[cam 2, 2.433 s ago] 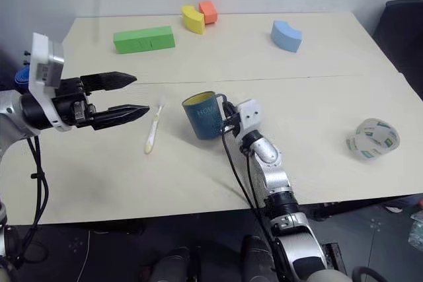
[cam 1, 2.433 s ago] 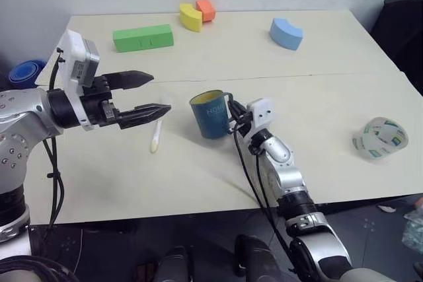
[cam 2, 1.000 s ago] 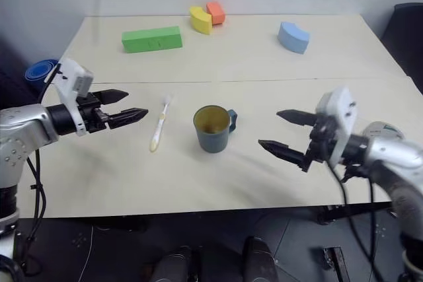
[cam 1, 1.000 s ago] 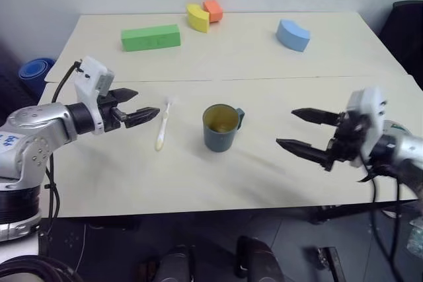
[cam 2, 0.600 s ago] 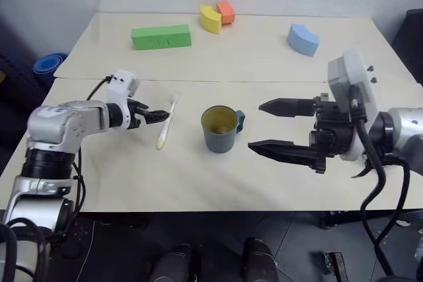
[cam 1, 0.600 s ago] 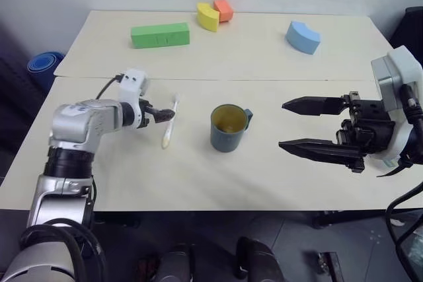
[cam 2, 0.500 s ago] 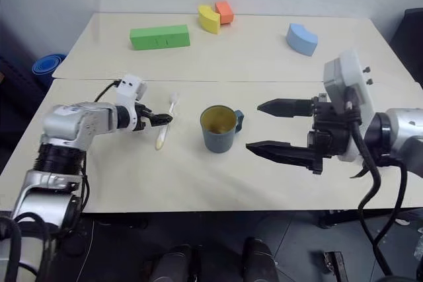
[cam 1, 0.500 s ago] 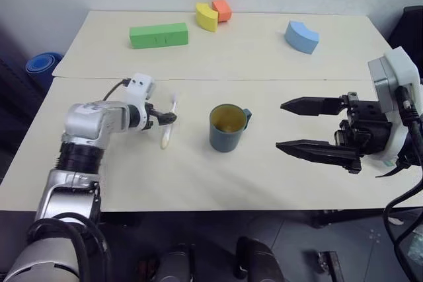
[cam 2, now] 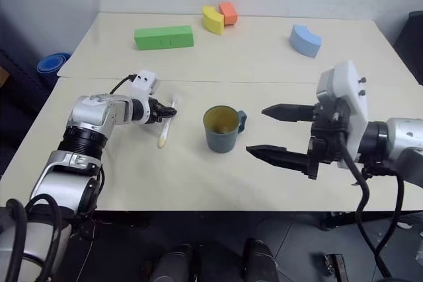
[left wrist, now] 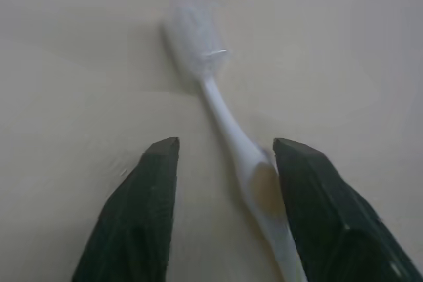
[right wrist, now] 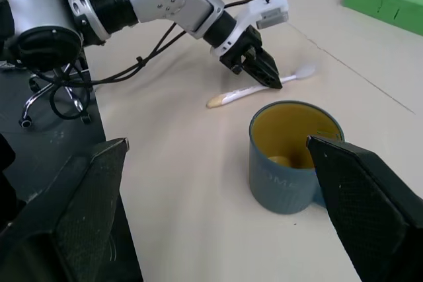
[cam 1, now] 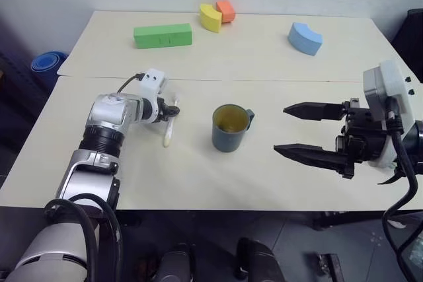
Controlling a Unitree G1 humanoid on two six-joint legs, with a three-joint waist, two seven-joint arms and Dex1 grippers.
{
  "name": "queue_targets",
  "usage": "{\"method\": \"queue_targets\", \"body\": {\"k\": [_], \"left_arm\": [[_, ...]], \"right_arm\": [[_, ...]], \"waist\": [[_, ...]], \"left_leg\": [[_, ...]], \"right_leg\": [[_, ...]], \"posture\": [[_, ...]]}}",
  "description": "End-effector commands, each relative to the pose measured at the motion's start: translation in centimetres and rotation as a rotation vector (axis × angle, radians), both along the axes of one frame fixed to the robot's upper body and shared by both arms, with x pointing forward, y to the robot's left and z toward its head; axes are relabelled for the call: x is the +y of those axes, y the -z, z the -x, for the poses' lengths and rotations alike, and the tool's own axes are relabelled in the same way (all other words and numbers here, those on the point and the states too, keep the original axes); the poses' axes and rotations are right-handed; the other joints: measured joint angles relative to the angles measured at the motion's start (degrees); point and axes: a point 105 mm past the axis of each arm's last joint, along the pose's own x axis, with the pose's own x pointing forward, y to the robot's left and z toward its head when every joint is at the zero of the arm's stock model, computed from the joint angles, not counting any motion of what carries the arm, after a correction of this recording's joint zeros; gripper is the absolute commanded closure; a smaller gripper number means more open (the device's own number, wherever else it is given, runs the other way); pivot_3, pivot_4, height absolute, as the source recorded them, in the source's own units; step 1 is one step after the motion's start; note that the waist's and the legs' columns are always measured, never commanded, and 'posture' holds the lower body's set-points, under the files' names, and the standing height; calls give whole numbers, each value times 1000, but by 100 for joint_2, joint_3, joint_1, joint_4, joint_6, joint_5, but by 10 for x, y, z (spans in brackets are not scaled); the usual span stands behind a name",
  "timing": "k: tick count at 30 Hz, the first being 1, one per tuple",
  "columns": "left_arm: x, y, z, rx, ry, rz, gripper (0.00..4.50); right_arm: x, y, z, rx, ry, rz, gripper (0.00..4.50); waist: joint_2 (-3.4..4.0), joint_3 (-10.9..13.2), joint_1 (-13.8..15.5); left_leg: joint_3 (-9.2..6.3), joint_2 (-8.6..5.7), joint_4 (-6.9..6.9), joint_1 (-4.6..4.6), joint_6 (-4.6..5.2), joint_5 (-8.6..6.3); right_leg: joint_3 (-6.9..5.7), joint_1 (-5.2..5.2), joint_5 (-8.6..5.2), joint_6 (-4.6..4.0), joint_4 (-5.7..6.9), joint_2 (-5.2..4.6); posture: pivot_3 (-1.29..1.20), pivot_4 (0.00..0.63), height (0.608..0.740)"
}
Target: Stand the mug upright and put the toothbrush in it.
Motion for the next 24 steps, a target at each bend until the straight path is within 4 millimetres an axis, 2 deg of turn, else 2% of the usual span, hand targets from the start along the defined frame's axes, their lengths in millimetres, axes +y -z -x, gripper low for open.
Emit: {"method": "queue_targets", "body": {"k": [1, 2, 4, 6, 12, 16, 19, 22, 24], "left_arm": [[8, 14, 4, 59, -9, -26, 3316], [10, 14, 4, 60, -11, -27, 3673], [15, 12, 6, 59, -23, -25, 4060], [18, 8, 6, 49, -39, -6, 4153], [4, -59, 3, -175, -16, 304, 4173], [-23, -121, 23, -377, 157, 564, 4173], [-48, -153, 46, -467, 306, 706, 4173], [-67, -174, 64, -542, 410, 818, 4173], [-86, -181, 73, -584, 467, 865, 4173]], "right_arm": [[-5, -11, 3, -83, 41, 16, 0], [-6, -10, 3, -81, 46, 20, 0], [-8, -6, 2, -75, 58, 26, 0], [-9, -4, 2, -72, 70, 29, 0], [-25, -3, -7, -90, 183, -1, 0], [-28, 0, -7, -87, 214, -22, 0], [-31, 1, -8, -92, 237, -33, 0], [-33, 2, -9, -99, 261, -40, 0], [-36, 1, -10, -108, 281, -51, 0]], "waist": [[0, 0, -5], [0, 0, -7], [0, 0, -12], [-1, 0, -19], [-12, 6, -49], [-16, 8, -27], [-16, 8, -28], [-16, 8, -33], [-15, 8, -35]], "left_leg": [[0, 0, 0, 0, 0, 0], [0, 0, 0, 0, 0, 0], [1, 0, 0, 0, 0, 0], [0, 0, -1, 0, 0, 0], [-2, 3, -2, -7, 0, 0], [-8, 2, 2, -13, 0, 0], [-11, 1, 1, -13, 0, 0], [-11, 1, 2, -11, 0, 0], [-9, 1, 2, -10, 0, 0]], "right_leg": [[0, 0, 0, 0, 0, 0], [0, 0, 0, 0, -1, 0], [0, 0, 0, 0, 0, 0], [0, 0, 0, 0, 0, 0], [-1, -7, 0, 0, 0, 0], [-6, -6, 1, 2, 0, -4], [-8, -6, 2, 4, 0, -5], [-7, -4, 2, 4, 0, -5], [-5, -4, 2, 4, -1, -4]], "posture": [[0, 150, 740], [0, 150, 740], [0, 150, 740], [0, 150, 740], [0, 150, 740], [0, 150, 740], [0, 150, 740], [0, 150, 740], [0, 150, 740]]}}
